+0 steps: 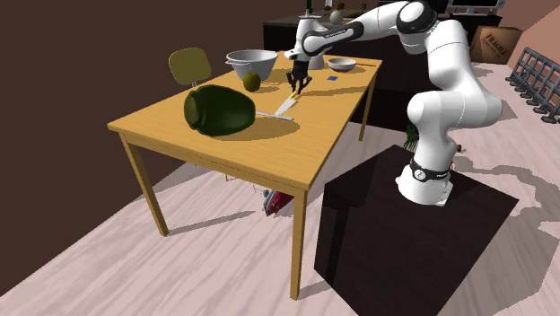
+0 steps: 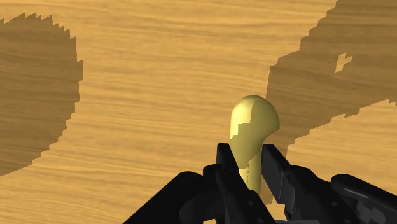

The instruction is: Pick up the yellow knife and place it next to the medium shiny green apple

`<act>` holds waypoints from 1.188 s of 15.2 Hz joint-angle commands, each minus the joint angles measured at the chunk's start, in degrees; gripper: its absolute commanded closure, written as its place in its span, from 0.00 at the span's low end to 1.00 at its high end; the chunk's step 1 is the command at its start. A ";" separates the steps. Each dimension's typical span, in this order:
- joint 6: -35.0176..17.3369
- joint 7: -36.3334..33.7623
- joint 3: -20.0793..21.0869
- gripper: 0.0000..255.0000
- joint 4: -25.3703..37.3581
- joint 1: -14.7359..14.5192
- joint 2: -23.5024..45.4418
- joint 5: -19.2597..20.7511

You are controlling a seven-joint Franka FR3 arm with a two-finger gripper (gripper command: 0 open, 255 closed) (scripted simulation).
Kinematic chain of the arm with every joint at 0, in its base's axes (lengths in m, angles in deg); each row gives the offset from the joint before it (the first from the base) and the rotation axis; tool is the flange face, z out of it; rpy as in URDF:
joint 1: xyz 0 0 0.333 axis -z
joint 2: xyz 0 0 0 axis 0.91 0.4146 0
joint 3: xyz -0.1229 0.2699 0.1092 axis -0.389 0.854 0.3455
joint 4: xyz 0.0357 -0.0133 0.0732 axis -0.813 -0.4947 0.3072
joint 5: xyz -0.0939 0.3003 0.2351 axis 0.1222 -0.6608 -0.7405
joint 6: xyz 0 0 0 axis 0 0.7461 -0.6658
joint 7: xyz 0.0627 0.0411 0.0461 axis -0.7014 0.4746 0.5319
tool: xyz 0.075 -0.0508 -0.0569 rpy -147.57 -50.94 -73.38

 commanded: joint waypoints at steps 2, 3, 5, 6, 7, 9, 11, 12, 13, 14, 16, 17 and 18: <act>-0.07 -0.02 -0.02 1.00 -0.04 0.00 -0.03 0.03; -0.07 -0.02 -0.02 1.00 -0.04 0.00 -0.03 0.03; -0.06 -0.02 -0.02 0.00 -0.03 0.00 -0.03 0.03; -0.06 -0.02 -0.02 0.00 -0.03 0.00 -0.03 0.03; -0.06 -0.02 -0.02 0.00 -0.03 0.00 -0.03 0.03; -0.06 -0.02 -0.02 0.00 -0.03 0.00 -0.03 0.03; 1.05 0.34 0.72 0.00 0.22 0.49 0.93 -0.70; 2.21 0.71 1.45 0.00 0.57 0.94 1.85 -1.43; 3.41 1.09 2.14 0.00 1.02 1.35 2.74 -2.15; 4.37 1.39 2.66 0.00 1.43 1.64 3.41 -2.71; 4.37 1.39 2.67 0.00 1.43 1.64 3.41 -2.71; 4.37 1.39 2.67 0.00 1.43 1.64 3.41 -2.71; 4.37 1.39 2.67 0.00 1.43 1.64 3.41 -2.71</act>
